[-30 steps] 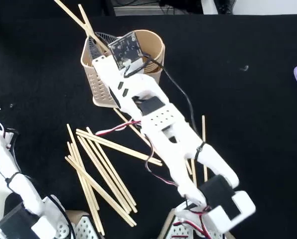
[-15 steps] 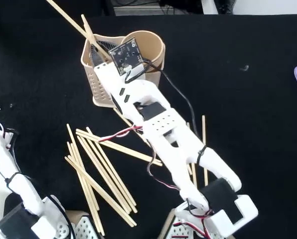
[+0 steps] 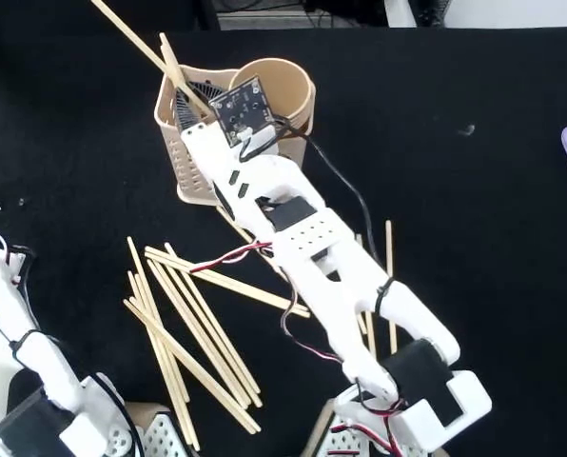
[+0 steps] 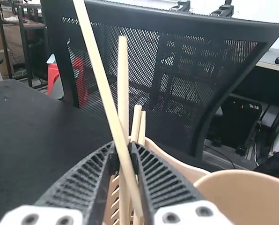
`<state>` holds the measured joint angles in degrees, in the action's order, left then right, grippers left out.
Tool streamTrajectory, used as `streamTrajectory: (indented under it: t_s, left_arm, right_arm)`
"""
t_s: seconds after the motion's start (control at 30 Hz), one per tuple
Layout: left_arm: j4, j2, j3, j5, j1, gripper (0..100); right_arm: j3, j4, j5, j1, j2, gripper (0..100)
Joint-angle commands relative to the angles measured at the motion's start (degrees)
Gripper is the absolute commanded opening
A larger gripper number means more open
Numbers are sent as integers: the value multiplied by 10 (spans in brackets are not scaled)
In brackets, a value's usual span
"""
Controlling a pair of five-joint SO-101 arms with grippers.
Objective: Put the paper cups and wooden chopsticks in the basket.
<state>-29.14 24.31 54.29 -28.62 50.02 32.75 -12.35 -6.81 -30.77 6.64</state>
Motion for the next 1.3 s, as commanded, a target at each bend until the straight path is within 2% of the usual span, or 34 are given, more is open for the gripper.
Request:
streamTrajectory:
  t_s: [0.0,0.13,0.63,0.7,0.8,0.87,1.13,1.27]
  left_arm:
    - [5,18,-4,2,-7,52]
    - [5,18,-4,2,-7,52]
    - [7,18,-4,2,-7,52]
    - [7,18,-4,2,-7,52]
    - [7,18,-4,2,-7,52]
    - [7,18,-4,2,-7,52]
    - [7,18,-4,2,-7,52]
    - [6,19,-4,2,-7,52]
  right_arm:
    - [7,-18,11,-2,27,93]
    - [12,-18,42,-6,28,127]
    - [15,-18,41,-7,24,126]
    - [16,-17,40,-7,22,105]
    - [31,-18,37,-9,24,5]
    - [40,-18,36,-18,27,24]
    - [56,-17,-104,-67,28,11]
    - [46,-18,-115,-67,28,11]
